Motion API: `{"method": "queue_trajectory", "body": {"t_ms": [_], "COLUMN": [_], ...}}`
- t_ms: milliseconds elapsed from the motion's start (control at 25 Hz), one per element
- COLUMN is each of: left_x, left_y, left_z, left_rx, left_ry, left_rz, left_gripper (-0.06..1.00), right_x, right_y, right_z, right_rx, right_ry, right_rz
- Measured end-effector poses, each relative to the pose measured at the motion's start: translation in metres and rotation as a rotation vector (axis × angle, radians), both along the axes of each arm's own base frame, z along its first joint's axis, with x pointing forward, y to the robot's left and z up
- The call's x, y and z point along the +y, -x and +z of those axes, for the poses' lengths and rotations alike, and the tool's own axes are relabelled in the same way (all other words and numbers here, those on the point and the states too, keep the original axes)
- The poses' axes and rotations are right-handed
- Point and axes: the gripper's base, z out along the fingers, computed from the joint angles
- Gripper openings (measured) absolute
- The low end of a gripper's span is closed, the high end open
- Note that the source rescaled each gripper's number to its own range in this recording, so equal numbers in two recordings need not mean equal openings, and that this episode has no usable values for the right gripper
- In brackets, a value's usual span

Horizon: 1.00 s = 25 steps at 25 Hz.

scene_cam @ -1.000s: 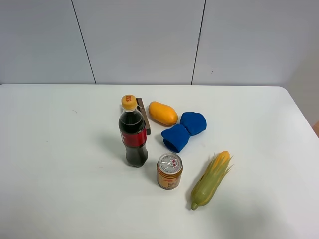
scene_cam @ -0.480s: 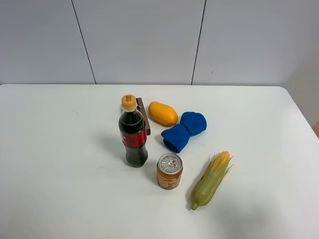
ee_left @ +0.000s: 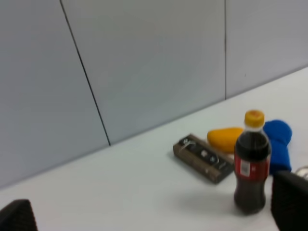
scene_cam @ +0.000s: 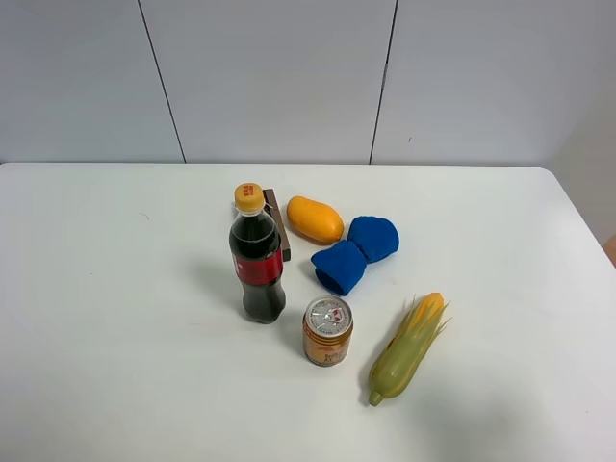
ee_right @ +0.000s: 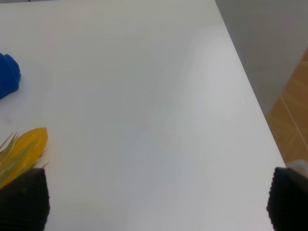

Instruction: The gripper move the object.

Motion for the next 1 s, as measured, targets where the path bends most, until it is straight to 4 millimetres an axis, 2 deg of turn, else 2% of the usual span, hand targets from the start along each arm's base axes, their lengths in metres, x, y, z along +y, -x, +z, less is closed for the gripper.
{"method": "queue_trajectory", "body": {"t_ms": [360,560,760,840,1000], "left_x": [-0.023,-0.029,-0.029,-0.029,-0.029], "left_y": [-0.005,-0.024,-0.049,-0.053,-0.054], "left_z": [-0.057,-0.106,-0.141,-0.15,-0.152], "left_rx": [0.037,0.137,0.239,0.278,0.281], "left_ry": [-0.001,0.051,0.1,0.115,0.117], "left_rz": [0.232,0.299,0.351,0.364,0.368], "left_gripper": [0.97,0.97,0.97,0.97,0.97], "right_x": [0.0,0.0,0.0,0.0,0.0], "right_y": [0.0,0.0,0.0,0.0,0.0], "right_z": [0.0,0.0,0.0,0.0,0.0], "right_rx": [0.0,0.0,0.0,0.0,0.0], "right_ry": [0.0,0.0,0.0,0.0,0.0], "right_rz": [0.0,0.0,0.0,0.0,0.0]}}
